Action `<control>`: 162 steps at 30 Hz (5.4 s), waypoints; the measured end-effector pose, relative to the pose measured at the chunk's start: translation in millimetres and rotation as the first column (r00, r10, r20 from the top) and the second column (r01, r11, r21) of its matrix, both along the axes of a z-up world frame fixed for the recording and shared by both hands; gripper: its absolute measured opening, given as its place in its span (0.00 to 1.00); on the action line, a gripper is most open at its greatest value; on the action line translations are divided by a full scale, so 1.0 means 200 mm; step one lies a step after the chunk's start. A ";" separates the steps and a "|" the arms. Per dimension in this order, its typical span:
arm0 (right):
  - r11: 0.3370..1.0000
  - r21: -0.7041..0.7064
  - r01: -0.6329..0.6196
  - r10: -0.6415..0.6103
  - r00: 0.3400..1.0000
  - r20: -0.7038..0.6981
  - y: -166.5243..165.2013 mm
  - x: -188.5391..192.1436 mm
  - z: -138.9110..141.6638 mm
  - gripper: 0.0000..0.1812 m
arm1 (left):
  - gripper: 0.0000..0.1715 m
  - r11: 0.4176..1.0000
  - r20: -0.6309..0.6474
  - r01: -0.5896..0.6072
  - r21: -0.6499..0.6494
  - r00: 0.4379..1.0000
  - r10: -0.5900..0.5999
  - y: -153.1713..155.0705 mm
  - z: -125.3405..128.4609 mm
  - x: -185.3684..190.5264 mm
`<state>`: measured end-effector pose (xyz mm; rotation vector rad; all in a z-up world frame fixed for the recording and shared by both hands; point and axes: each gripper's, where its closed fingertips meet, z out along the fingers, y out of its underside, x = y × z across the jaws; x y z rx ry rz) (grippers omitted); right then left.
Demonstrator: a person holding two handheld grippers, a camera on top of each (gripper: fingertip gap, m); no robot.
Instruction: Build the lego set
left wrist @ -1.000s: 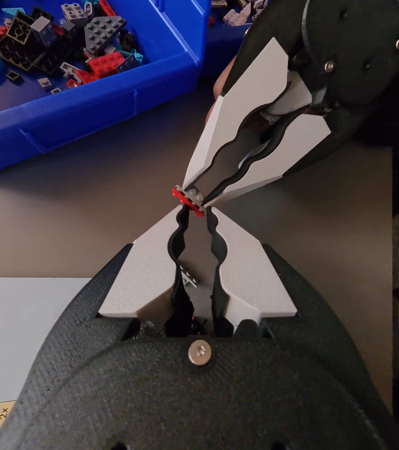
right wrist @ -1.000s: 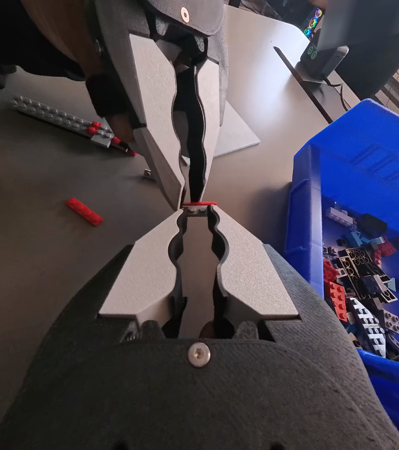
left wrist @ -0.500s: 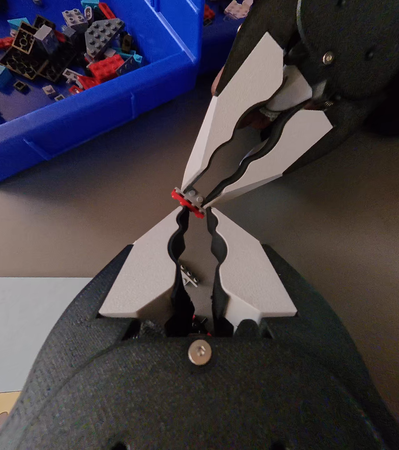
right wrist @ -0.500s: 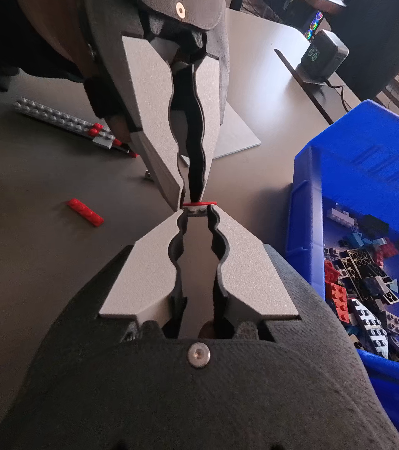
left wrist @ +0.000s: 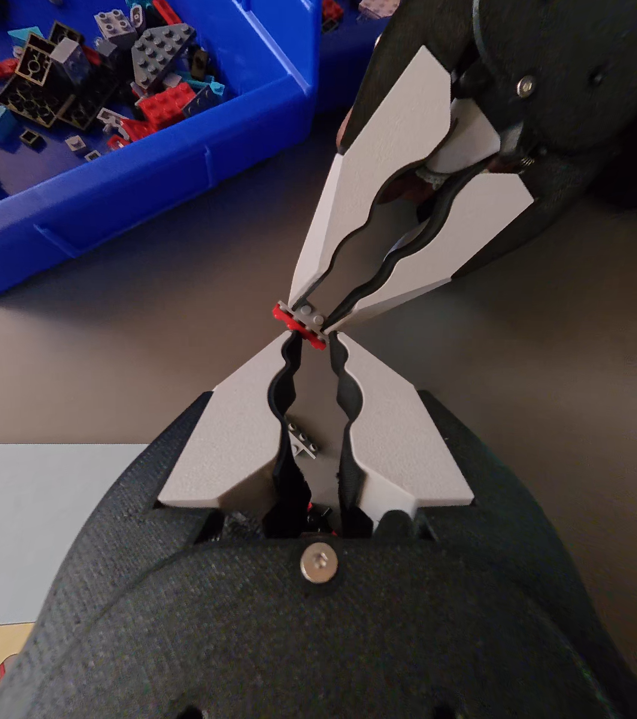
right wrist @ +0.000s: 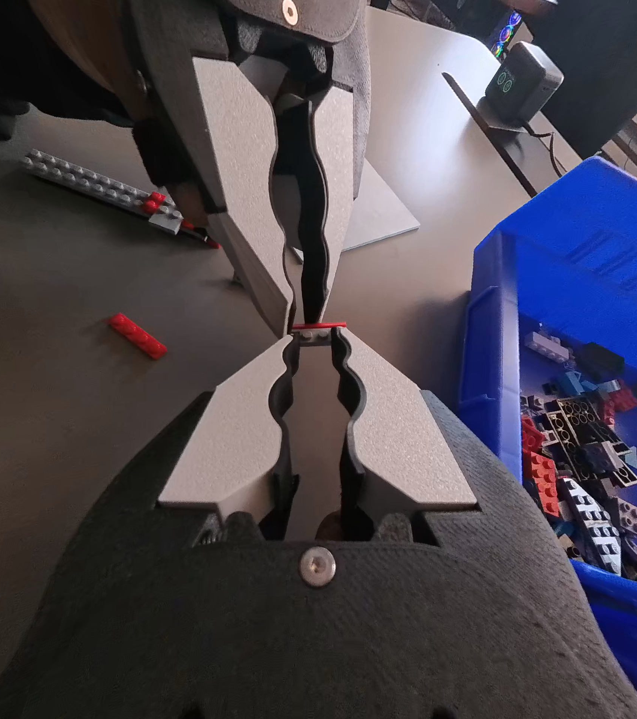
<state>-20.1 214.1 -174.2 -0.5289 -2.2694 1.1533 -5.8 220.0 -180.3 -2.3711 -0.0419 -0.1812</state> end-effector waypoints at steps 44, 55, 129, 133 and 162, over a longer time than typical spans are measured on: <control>0.990 -0.142 0.023 -0.045 0.987 -0.156 0.02 -0.04 0.17 0.11 | 0.07 0.988 -0.083 0.010 0.153 0.997 0.003 0.01 0.17 -0.05; 0.989 -0.142 0.027 -0.047 0.989 -0.139 0.02 -0.04 0.15 0.11 | 0.07 0.989 -0.094 0.018 0.149 0.996 -0.004 0.01 0.15 -0.05; 0.009 -0.917 0.399 0.192 0.899 0.393 0.05 -0.13 0.52 0.10 | 0.04 0.806 -0.447 0.048 0.590 0.851 0.277 0.05 0.55 -0.17; 0.037 -0.921 0.388 0.191 0.902 0.387 0.05 -0.13 0.51 0.10 | 0.03 0.810 -0.463 0.058 0.583 0.843 0.273 0.04 0.54 -0.17; 0.648 -0.705 -0.289 0.265 0.953 -0.147 -0.07 0.20 0.64 0.08 | 0.03 0.659 -0.204 0.312 0.684 0.950 -0.237 -0.05 0.60 0.17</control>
